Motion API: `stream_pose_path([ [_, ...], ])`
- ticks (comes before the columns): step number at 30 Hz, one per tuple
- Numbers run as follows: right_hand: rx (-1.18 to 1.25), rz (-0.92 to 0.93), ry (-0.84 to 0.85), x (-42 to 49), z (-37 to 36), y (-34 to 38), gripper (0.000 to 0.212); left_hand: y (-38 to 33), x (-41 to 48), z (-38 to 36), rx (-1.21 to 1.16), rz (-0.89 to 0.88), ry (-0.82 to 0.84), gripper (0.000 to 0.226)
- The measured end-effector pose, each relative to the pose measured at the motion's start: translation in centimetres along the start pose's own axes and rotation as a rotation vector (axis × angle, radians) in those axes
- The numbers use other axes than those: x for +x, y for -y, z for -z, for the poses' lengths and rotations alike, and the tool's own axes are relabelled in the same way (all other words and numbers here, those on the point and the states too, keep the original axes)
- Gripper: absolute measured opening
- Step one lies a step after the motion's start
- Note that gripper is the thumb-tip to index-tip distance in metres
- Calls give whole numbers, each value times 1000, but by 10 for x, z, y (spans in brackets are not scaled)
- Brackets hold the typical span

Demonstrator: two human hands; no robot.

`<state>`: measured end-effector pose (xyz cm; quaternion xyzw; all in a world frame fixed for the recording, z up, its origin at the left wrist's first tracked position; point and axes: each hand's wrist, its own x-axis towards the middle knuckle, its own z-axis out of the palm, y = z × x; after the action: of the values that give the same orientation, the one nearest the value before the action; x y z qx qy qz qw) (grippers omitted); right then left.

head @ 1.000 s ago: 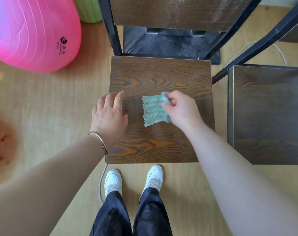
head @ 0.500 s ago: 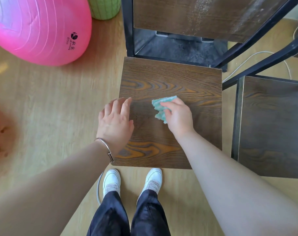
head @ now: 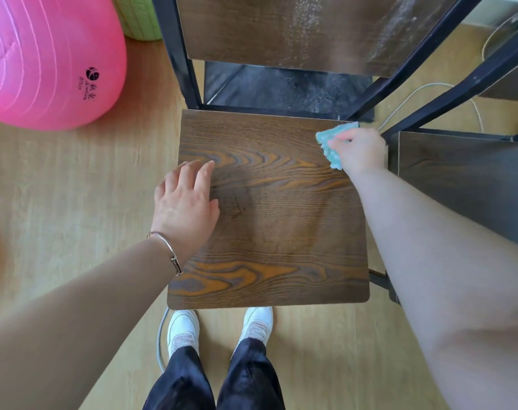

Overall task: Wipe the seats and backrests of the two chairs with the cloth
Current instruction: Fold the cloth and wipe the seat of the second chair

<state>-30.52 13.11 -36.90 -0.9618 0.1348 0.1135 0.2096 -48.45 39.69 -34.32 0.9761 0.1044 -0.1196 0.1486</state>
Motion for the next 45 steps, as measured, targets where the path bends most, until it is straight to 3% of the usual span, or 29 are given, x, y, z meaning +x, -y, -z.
stream_pose_path([
  [4, 27, -3, -83, -6, -6, -1, 31, -1, 4, -2, 12, -14, 5, 63],
  [8, 20, 110, -18, -36, -21, -3, 31, 3, 0, 1, 3, -11, 23, 62],
  [14, 102, 525, 126, -141, -65, -18, 30, 11, -23, 3, 0, -14, 56, 62],
  [24, 119, 847, 342, -313, -124, -15, 29, 34, -68, -1, 46, -56, 77, 63],
  [27, 161, 787, 382, -335, -121, -16, 34, 38, -79, -3, 73, -42, 70, 63],
  [29, 278, 669, 298, -320, -98, -19, 31, 39, -81, -3, 74, -25, 55, 64],
  [33, 351, 324, 29, -227, -27, -47, 32, 35, -77, -6, 60, -27, 23, 65],
  [35, 349, 128, -25, -176, 0, -64, 29, 29, -73, -9, 54, -31, 11, 65],
  [37, 253, 44, -23, -140, 8, -78, 30, 21, -68, -14, 48, -43, 7, 65],
  [42, 159, 128, 14, -125, -15, -91, 34, 13, -61, -22, 73, -85, 21, 63],
  [45, 124, 304, 61, -149, -35, -92, 37, 16, -63, -24, 66, -91, 29, 60],
])
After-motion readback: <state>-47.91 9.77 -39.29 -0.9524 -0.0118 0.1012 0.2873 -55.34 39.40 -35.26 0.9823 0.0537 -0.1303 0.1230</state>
